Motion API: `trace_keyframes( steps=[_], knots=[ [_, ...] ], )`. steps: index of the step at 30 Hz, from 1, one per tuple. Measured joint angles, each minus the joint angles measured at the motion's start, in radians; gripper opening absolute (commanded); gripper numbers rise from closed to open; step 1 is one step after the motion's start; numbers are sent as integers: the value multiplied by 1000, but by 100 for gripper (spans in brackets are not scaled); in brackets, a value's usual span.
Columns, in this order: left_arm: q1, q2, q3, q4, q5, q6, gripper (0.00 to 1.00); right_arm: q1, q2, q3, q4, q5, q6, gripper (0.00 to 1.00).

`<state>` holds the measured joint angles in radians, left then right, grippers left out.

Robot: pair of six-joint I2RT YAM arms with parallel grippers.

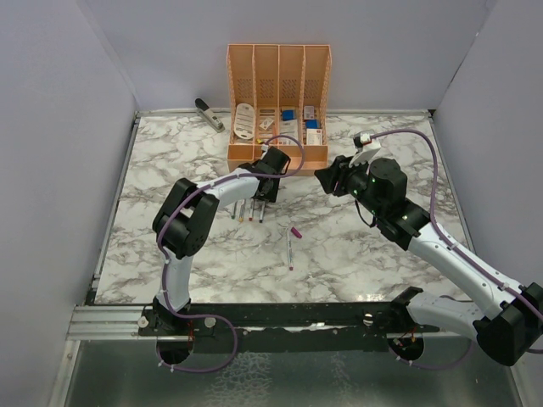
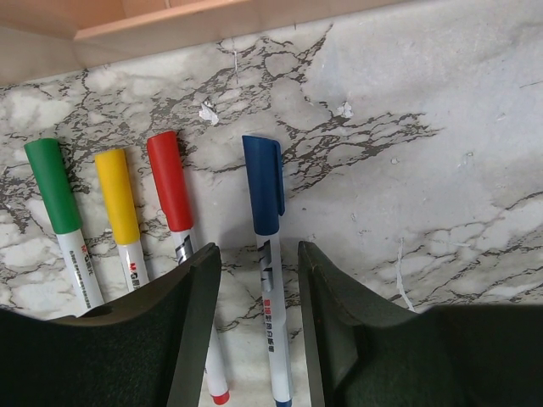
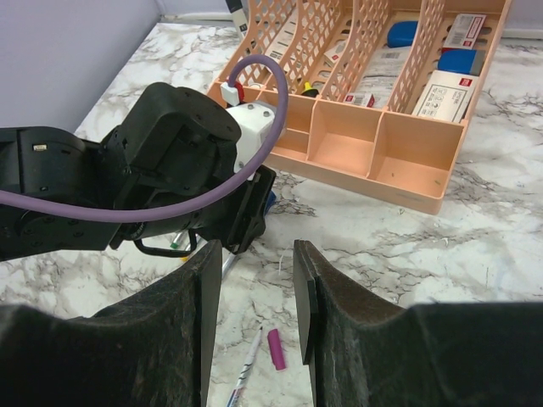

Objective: Insert the pens into the pen caps

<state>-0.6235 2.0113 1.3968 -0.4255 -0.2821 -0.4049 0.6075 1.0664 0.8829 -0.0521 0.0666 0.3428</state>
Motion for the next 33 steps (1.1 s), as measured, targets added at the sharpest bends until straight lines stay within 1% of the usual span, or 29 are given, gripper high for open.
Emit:
trace_keyframes(
  steps=[13,18,23,25,29,33],
  knots=[
    [-23,-27,4,-29,5,16,43,0,17,0,-2,0,-5,39],
    [-49,-105,4,-59,4,23,43,0,47,1,-48,15,-19,38],
    [-88,-225,-1,-89,-4,27,43,0,58,-2,-143,33,-23,35],
    [-100,-285,-34,-82,1,26,43,0,59,-5,-175,33,-24,33],
    [-118,-410,-174,-82,29,13,43,0,70,-21,-233,14,-26,31],
    [-130,-477,-307,-82,88,-2,44,0,93,-42,-287,7,-25,31]
  ],
)
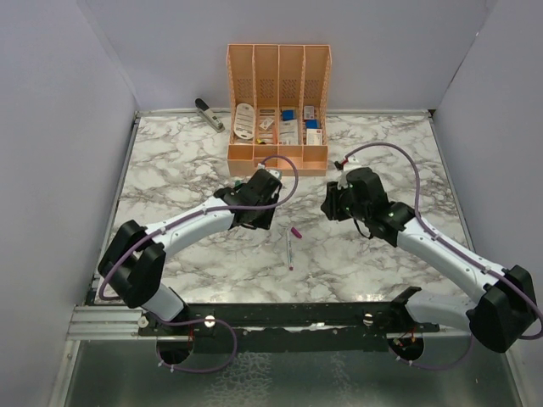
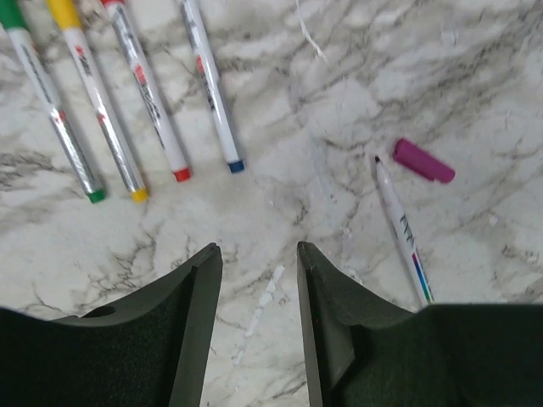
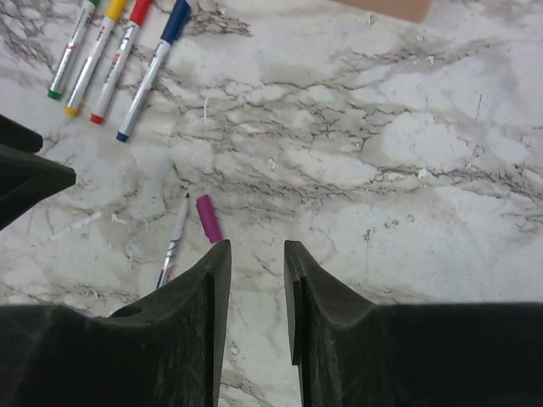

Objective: Insert the pens into the pen caps

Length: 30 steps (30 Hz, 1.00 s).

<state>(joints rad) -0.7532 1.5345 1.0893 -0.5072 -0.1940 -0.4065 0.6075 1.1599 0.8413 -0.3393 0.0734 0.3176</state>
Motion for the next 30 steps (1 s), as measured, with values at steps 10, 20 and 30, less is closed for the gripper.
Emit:
trace_keyframes(
  steps=[10,20,30],
  knots=[
    [-89,-32,-77,-1,95,-34,45,0,24,-10,-36,-32,1,29],
    [-160,2,-69,23,140,-49,48,0,25,-50,-60,-41,4,29],
    [-203,135,-13,26,152,-48,49,0,-39,-50,-88,49,45,29]
  ],
)
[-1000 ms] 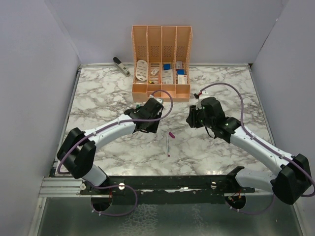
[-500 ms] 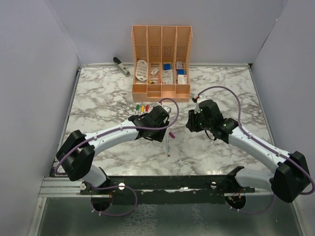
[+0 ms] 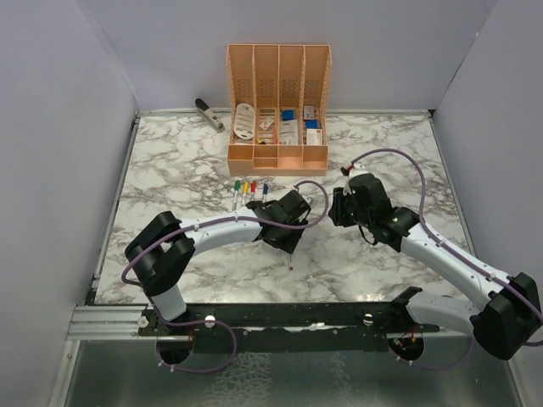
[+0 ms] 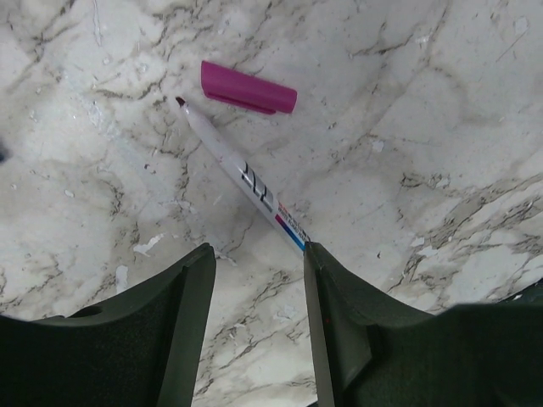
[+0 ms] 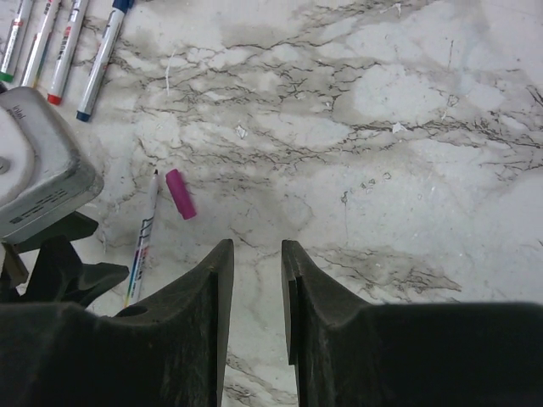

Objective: Insert the pens into the pen caps

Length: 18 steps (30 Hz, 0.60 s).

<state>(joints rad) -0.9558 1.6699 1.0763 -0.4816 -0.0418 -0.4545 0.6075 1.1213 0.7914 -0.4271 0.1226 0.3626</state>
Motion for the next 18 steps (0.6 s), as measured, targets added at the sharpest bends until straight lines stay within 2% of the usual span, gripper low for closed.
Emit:
trace_keyframes(
  steps=[8,18],
  knots=[
    [-2,107,96,-2,12,0,49,0,-29,0,-11,27,0,29],
    [-10,148,111,-39,19,-11,49,0,-63,0,-18,40,-1,29]
  ],
)
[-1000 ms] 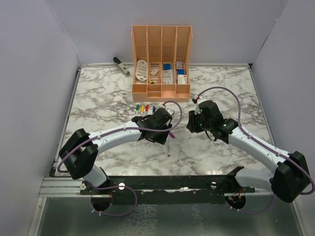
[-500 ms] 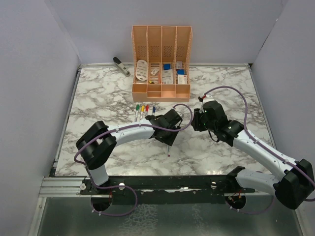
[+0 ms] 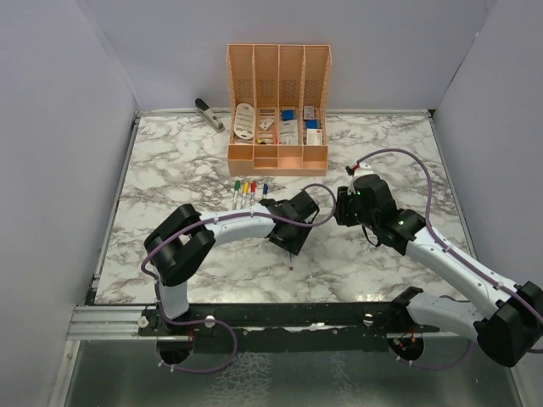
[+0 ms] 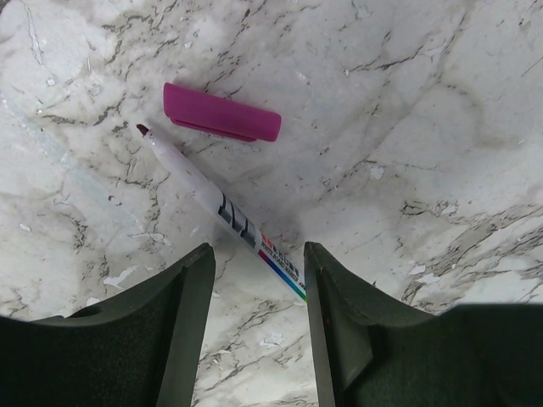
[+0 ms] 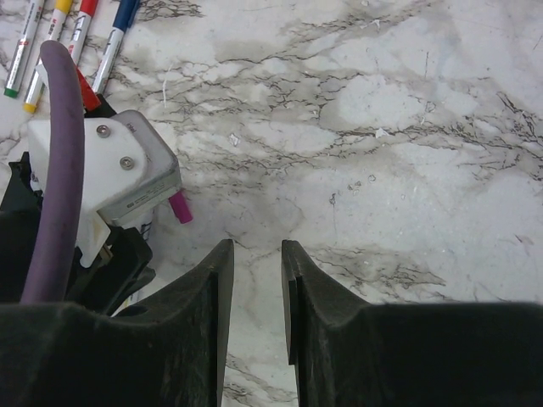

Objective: Insert the pens into the pen caps

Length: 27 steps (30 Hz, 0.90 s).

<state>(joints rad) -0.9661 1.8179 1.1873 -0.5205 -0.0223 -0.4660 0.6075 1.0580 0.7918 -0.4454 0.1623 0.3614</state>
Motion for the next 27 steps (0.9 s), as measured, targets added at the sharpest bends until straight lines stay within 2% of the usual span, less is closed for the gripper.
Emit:
trace_keyframes(
  steps=[4,19,27],
  knots=[
    [-1,0,0,-29,0,-8,46,0,0,0,0,2,0,29],
    [-3,-2,-18,-113,-66,-35,45,0,-10,0,2,3,2,29],
    [6,0,-13,-132,-94,-19,41,0,-32,0,1,3,12,29]
  ],
)
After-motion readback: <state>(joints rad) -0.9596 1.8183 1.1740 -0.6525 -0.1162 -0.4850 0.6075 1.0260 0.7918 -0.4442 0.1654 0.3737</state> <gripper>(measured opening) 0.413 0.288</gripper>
